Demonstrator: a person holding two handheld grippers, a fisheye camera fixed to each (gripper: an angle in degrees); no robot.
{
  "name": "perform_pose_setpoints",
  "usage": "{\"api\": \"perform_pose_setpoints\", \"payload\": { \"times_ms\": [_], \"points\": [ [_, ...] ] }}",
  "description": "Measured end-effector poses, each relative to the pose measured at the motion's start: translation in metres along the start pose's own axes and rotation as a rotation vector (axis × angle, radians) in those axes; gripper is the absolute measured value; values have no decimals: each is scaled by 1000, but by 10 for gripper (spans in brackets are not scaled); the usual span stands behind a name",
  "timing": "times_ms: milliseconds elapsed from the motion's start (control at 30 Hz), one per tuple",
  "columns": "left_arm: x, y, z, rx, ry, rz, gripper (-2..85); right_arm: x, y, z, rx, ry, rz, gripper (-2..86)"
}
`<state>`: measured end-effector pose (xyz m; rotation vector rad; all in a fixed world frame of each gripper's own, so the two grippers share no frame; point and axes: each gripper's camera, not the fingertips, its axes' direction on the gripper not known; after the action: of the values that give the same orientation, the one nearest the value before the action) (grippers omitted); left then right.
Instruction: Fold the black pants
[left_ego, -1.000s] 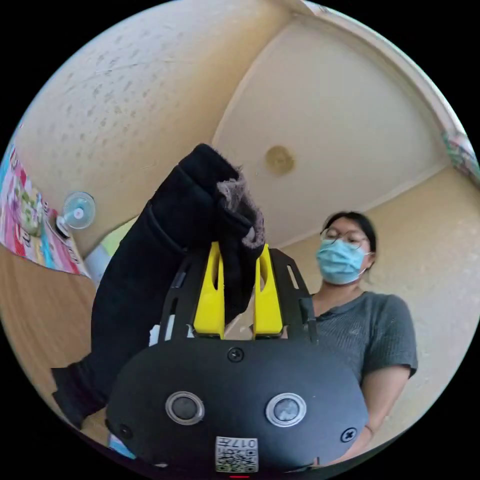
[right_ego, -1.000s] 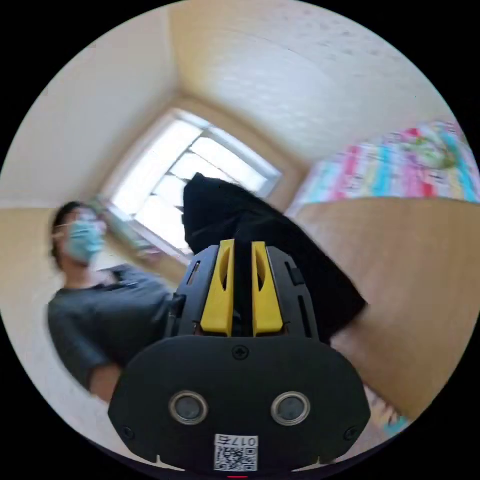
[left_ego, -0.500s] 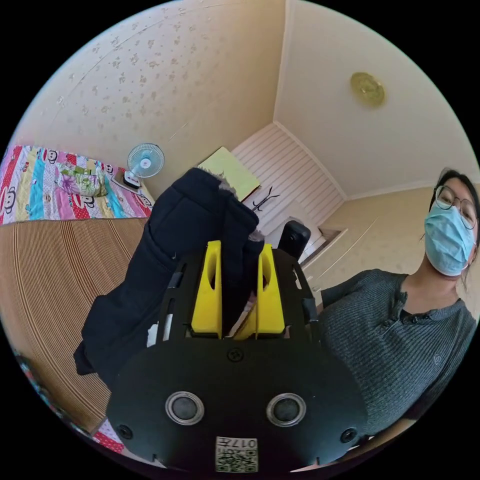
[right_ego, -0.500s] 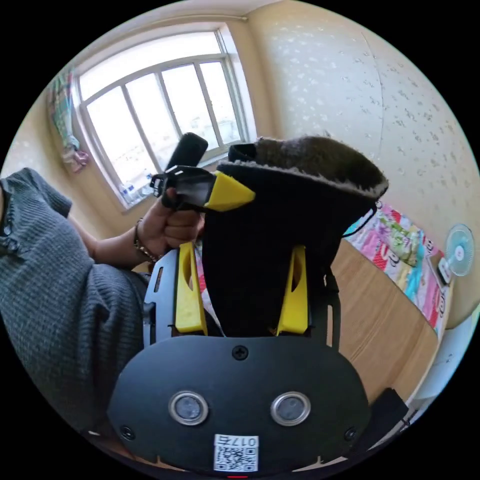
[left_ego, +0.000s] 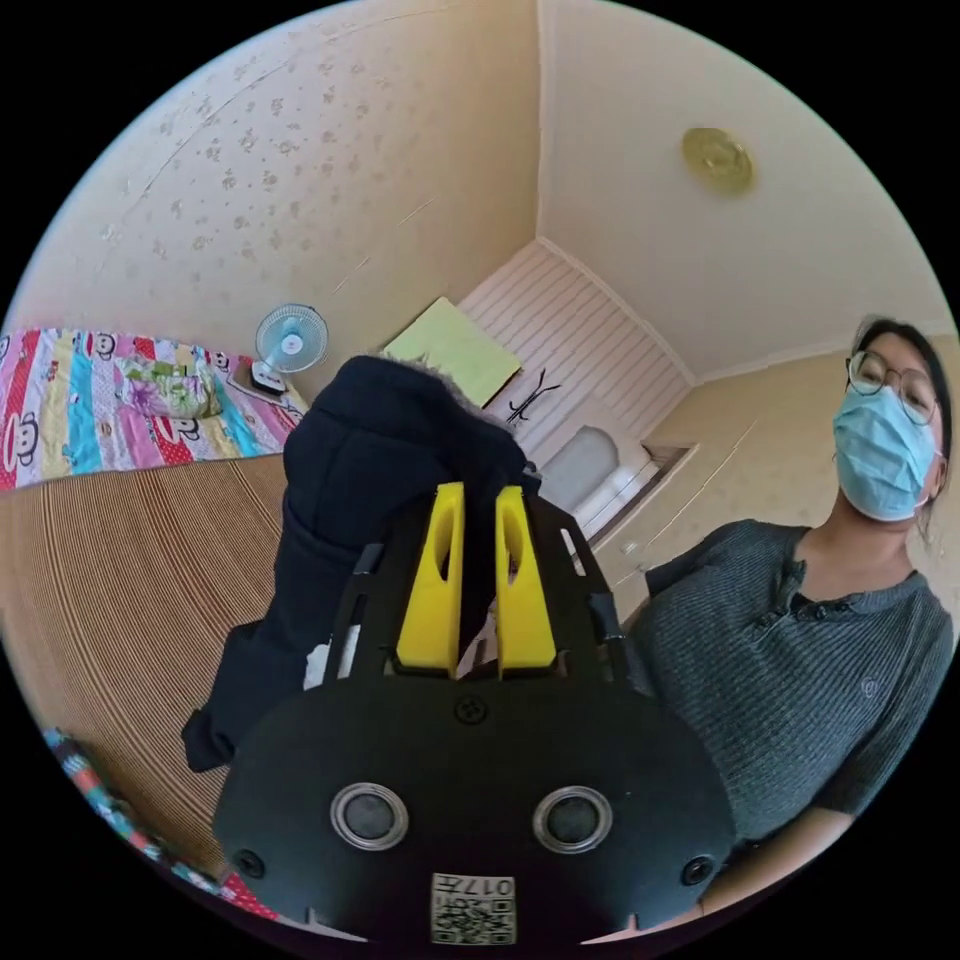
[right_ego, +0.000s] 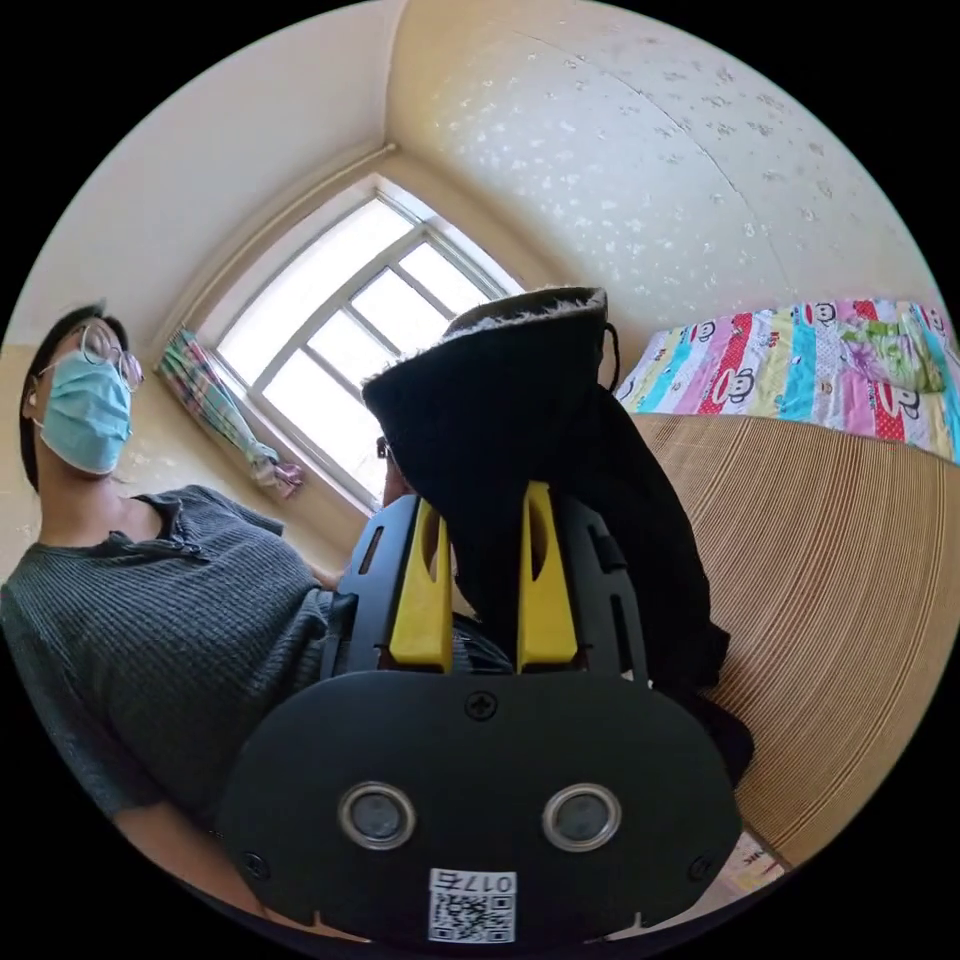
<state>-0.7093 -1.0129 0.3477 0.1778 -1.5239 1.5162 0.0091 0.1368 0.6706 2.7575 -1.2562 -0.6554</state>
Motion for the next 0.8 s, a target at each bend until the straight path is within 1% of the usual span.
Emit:
{"api": "perform_pose_setpoints", "payload": {
  "times_ms": [33, 167, 233, 300, 367, 433, 467, 500, 533, 567, 600, 667, 733, 800],
  "points": [
    [2, 0, -3, 13, -2, 12, 51, 3, 3, -8, 22, -15, 15, 112],
    [1, 6, -46, 187, 57, 21, 49, 37, 38, -86, 237, -56, 171, 71],
    [0, 5, -58, 214, 88, 28, 49, 52, 56, -120, 300, 4, 258, 56],
    [6, -3, -65, 207, 78, 42, 49, 57, 71, -164, 343, 131, 344, 42],
    [14, -16, -59, 158, 60, 50, 49, 42, 69, -194, 378, 223, 337, 35],
    [23, -35, -42, 105, 90, 45, 49, 16, 57, -228, 450, 352, 325, 30],
    [34, -50, -29, 63, 132, 71, 49, -6, 43, -253, 514, 443, 307, 28],
    [48, -66, -18, 31, 174, 107, 50, -30, 24, -281, 598, 508, 256, 26],
    [56, -73, -14, 21, 196, 125, 50, -44, 14, -294, 644, 530, 214, 26],
    [70, -87, -10, 12, 246, 159, 50, -72, -9, -316, 731, 553, 109, 25],
    [83, -101, -10, 16, 303, 182, 50, -102, -37, -332, 803, 554, -10, 25],
    [100, -119, -15, 20, 373, 194, 50, -142, -81, -344, 876, 531, -167, 25],
    [117, -132, -29, 28, 388, 205, 50, -176, -130, -347, 892, 477, -286, 27],
    [140, -143, -62, 72, 360, 247, 51, -209, -201, -332, 831, 346, -463, 30]
  ]
}}
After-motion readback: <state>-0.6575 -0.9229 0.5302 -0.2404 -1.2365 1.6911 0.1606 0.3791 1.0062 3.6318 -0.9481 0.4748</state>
